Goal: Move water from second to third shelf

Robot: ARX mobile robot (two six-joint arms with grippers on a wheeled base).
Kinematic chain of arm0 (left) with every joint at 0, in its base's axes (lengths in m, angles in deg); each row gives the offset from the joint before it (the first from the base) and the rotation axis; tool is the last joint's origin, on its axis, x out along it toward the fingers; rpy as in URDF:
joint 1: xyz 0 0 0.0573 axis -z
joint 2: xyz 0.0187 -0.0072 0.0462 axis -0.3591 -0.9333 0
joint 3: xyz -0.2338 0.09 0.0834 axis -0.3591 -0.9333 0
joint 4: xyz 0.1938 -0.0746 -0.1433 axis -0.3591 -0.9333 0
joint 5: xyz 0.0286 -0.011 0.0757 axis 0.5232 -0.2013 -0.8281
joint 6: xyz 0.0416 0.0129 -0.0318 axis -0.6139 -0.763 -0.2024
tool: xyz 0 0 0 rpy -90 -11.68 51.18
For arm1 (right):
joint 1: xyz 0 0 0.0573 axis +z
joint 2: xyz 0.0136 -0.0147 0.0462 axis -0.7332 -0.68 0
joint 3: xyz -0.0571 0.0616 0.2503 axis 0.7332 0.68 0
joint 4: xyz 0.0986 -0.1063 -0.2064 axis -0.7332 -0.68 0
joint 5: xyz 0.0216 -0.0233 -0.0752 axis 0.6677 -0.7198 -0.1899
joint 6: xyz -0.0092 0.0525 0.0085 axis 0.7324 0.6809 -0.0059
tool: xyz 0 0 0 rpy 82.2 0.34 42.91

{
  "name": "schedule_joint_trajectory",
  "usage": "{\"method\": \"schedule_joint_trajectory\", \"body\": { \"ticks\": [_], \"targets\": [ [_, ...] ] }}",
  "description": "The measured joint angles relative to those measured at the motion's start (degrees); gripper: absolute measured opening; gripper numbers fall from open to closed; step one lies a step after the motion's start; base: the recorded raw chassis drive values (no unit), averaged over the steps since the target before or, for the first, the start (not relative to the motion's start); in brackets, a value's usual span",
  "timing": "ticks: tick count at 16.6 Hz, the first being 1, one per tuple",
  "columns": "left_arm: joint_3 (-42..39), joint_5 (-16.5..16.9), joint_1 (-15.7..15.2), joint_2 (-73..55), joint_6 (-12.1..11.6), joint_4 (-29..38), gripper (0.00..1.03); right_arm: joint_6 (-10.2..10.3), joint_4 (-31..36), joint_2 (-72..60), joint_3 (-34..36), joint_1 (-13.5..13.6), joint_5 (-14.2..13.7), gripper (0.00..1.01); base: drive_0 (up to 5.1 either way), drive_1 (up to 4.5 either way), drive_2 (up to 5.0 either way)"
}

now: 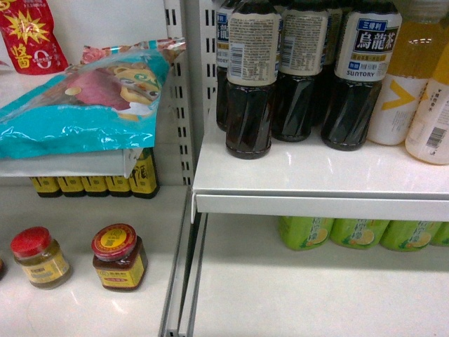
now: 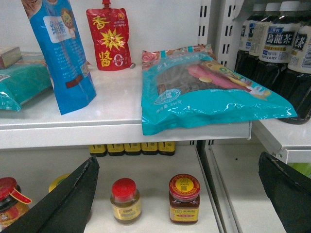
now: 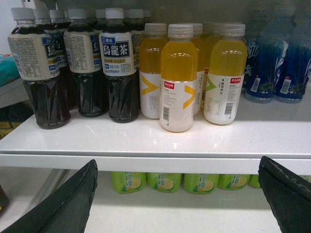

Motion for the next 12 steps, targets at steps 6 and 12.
{"method": "schedule_joint_trajectory", "body": {
  "ticks": [6,12],
  "targets": [
    [0.0,0.0,0.0,0.0,0.0,0.0,0.98,0.0,0.0,0.0,0.0,0.0,0.0,0.98,0.0,0.0,0.0],
    [0.0,0.0,0.0,0.0,0.0,0.0,0.98,0.0,0.0,0.0,0.0,0.0,0.0,0.98,0.0,0.0,0.0]
  ]
}}
